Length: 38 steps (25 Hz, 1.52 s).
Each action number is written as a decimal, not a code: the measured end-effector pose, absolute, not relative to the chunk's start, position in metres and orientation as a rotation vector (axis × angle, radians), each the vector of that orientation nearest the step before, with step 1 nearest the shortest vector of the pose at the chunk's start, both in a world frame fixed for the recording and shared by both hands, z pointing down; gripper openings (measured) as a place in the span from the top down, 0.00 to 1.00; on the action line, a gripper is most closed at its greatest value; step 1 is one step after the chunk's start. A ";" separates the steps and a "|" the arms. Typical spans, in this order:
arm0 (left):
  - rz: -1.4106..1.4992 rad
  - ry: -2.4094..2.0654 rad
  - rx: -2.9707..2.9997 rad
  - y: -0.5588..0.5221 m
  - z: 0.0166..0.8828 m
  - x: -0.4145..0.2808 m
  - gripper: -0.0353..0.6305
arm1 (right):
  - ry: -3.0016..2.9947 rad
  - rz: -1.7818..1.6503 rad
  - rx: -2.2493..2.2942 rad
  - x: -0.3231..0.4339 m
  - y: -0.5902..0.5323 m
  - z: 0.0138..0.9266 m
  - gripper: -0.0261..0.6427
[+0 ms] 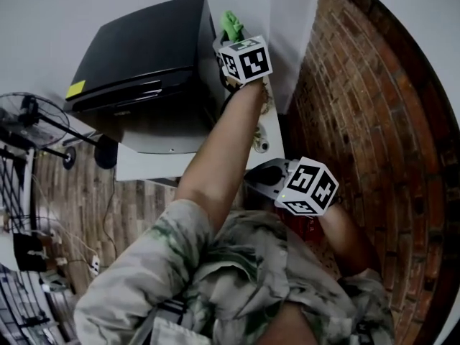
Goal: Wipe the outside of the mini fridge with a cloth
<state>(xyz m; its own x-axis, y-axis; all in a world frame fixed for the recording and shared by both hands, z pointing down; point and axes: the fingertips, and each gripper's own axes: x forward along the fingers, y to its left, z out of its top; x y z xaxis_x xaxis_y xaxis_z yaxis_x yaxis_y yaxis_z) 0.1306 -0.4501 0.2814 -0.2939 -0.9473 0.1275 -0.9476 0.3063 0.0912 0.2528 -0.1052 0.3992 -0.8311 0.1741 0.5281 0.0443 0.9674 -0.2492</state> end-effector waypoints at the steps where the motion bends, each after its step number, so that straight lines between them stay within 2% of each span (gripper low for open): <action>1: 0.005 -2.438 1.729 -0.449 0.285 0.124 0.77 | -2.544 0.318 -0.150 0.254 -0.105 0.401 0.93; 8: -0.077 -2.535 1.564 -0.458 0.301 0.092 0.77 | -2.554 0.422 -0.105 0.265 -0.109 0.413 0.93; 16: -0.026 -2.538 1.480 -0.464 0.341 0.084 0.77 | -2.534 0.426 -0.040 0.277 -0.123 0.421 0.93; 38: 0.247 -2.255 1.219 -0.424 0.573 0.095 0.77 | -2.480 0.546 0.003 0.291 -0.122 0.444 0.93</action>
